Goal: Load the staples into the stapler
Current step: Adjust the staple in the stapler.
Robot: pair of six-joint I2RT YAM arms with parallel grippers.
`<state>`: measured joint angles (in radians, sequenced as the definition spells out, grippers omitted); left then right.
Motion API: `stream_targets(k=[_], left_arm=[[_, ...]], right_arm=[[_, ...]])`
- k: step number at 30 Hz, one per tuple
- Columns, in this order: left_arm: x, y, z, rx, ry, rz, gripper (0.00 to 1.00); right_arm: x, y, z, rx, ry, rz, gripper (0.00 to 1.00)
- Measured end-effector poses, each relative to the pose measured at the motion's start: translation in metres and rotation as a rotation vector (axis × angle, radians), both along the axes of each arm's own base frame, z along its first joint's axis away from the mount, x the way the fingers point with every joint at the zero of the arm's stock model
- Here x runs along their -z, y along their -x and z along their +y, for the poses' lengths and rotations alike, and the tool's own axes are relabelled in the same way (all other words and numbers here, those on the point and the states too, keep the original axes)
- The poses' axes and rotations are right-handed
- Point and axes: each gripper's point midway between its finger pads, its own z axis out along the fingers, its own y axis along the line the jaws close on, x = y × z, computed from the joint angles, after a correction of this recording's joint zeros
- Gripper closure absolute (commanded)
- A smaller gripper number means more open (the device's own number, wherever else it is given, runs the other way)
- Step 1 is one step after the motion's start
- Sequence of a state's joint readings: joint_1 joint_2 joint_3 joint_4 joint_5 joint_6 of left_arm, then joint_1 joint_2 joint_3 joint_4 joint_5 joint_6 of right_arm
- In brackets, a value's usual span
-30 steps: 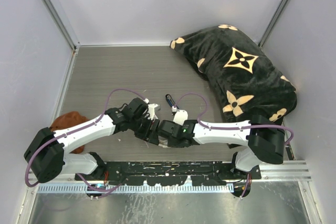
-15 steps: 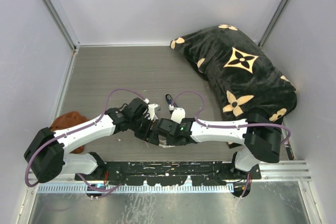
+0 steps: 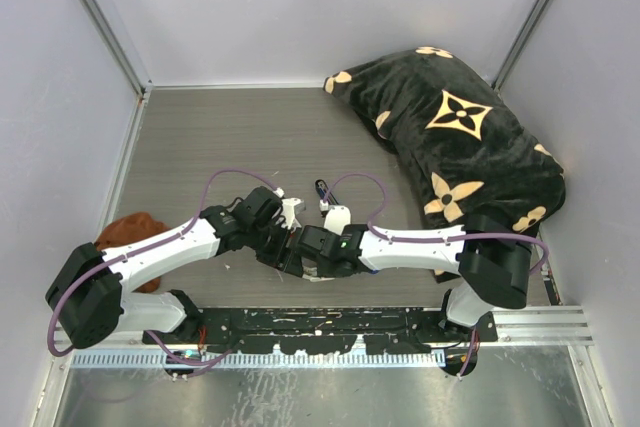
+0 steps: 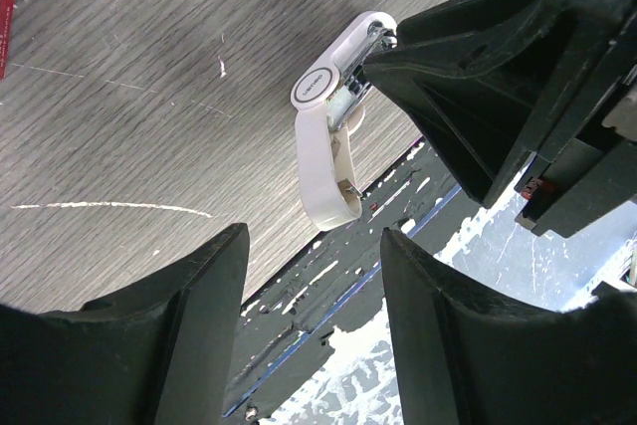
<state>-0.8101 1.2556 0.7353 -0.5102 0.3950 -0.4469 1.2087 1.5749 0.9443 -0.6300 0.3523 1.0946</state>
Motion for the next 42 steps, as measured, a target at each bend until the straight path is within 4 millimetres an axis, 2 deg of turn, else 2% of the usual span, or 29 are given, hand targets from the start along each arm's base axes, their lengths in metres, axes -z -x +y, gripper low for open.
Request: stream_targets(k=[9,17,42], left_arm=[[0.0000,0.0002,-0.0001,0.001,0.000,0.000,0.46],[0.0000,0.0017,-0.0008,0.007,0.000,0.000,0.56],[0.0027,0.0031,-0.0006,0.011,-0.011,0.003,0.55]], right_arm=[[0.0007,0.0010,0.0013,-0.004,-0.006,0.014,0.69],[0.0007,0.0005,0.0001,0.003,-0.016,0.017,0.72],[-0.0040,-0.0010,0.0056,-0.008,-0.060,0.004,0.65]])
